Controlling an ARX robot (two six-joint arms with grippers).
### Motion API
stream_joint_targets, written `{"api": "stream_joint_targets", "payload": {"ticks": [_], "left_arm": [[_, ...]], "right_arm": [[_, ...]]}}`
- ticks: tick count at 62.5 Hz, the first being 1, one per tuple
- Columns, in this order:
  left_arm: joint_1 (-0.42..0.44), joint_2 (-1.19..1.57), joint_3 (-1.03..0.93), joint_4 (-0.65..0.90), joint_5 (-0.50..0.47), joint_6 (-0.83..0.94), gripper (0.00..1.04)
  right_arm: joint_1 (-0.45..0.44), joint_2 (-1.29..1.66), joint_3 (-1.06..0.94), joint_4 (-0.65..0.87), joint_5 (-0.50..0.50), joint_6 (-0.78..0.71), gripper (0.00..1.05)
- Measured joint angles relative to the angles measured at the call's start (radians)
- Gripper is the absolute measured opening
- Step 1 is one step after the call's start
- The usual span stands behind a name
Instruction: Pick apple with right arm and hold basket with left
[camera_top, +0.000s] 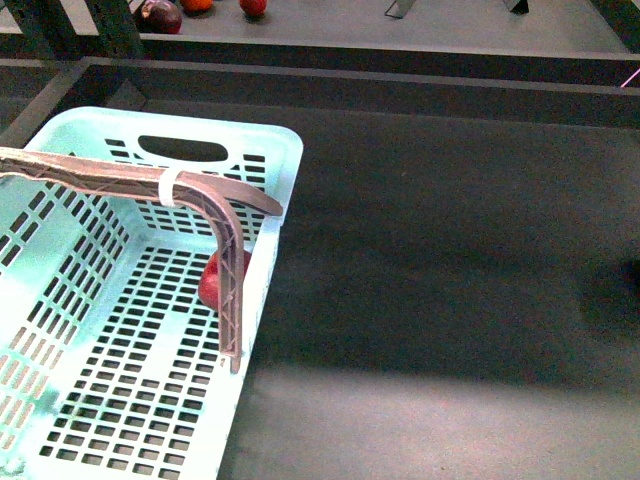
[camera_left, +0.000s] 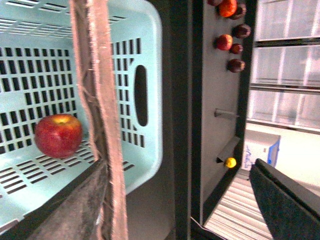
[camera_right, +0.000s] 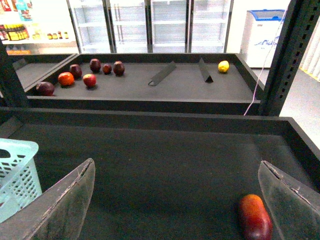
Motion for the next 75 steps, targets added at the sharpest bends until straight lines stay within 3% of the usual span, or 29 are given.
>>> {"api": "stream_joint_targets", "payload": {"ticks": [4,22,28,29,32,38,42,53,68,71,75], "left_arm": [[-0.027,-0.050,0.000,-0.015,-0.021,-0.014,1.00],[-0.055,-0.063,0.009,-0.040,-0.053,-0.001,0.98],[-0.026,-0.071,-0.152,0.425,-0.018,0.484,0.79],[-0.021,-0.075,-0.168,0.460,-0.014,0.511,0.77],[0.008,-0.111,-0.244,0.617,0.007,0.827,0.66],[0.050,-0.187,-0.306,0.673,0.043,1.265,0.48],[0.076,-0.226,-0.343,0.671,0.068,1.427,0.36],[0.138,-0.338,-0.422,0.629,0.133,1.564,0.03],[0.211,-0.521,-0.496,0.519,0.204,1.592,0.03],[0.263,-0.559,-0.507,0.491,0.278,1.594,0.03],[0.296,-0.599,-0.516,0.462,0.281,1.595,0.03]], "right_arm": [[0.000,0.000,0.000,0.000,0.000,0.000,0.96],[0.000,0.000,0.000,0.000,0.000,0.000,0.96],[0.000,0.000,0.000,0.000,0.000,0.000,0.96],[0.000,0.000,0.000,0.000,0.000,0.000,0.96],[0.000,0.000,0.000,0.000,0.000,0.000,0.96],[0.000,0.000,0.000,0.000,0.000,0.000,0.96],[0.000,0.000,0.000,0.000,0.000,0.000,0.96],[0.000,0.000,0.000,0.000,0.000,0.000,0.96],[0.000,0.000,0.000,0.000,0.000,0.000,0.96],[0.000,0.000,0.000,0.000,0.000,0.000,0.96],[0.000,0.000,0.000,0.000,0.000,0.000,0.96]]}}
